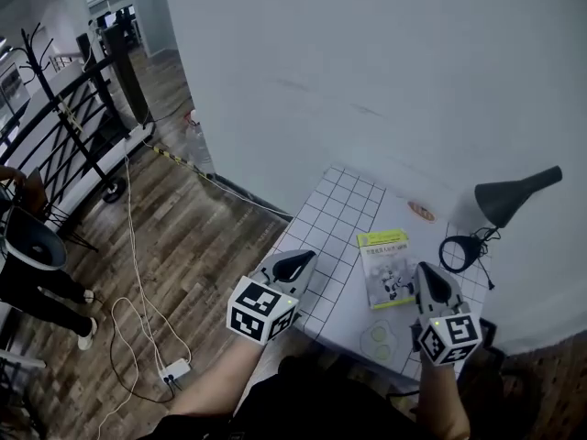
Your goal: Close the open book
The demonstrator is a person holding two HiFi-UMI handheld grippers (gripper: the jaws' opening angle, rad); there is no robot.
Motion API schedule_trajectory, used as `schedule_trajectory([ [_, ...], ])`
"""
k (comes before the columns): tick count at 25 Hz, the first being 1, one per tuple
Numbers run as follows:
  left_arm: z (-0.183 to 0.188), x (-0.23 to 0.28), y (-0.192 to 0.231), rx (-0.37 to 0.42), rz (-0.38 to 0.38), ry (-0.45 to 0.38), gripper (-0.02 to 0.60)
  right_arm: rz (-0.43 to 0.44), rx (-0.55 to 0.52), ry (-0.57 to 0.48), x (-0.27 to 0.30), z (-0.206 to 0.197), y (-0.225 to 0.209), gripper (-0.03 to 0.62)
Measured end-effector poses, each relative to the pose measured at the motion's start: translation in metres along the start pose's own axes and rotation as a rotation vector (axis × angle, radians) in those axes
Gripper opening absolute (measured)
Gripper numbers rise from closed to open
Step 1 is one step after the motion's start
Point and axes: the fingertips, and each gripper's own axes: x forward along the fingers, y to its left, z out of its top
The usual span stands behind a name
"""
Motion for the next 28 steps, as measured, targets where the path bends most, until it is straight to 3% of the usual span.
schedule_trajectory([
  [14,0.055,0.018,-0.015,0.057,0.038,-0.063,0.011,0.013,-0.029,-0.161,-0.031,0.079,-0.033,0.003],
  [20,0.078,0.012,-0.03,0.096,0.071,-0.12,0.011,0.003,-0.014,-0.187,-0.036,0.08,-0.043,0.003],
  [28,0.072,0.003,-0.029,0.087,0.11,-0.124,0.009,0.012,0.002,-0.199,-0.047,0.069,-0.042,0.003],
])
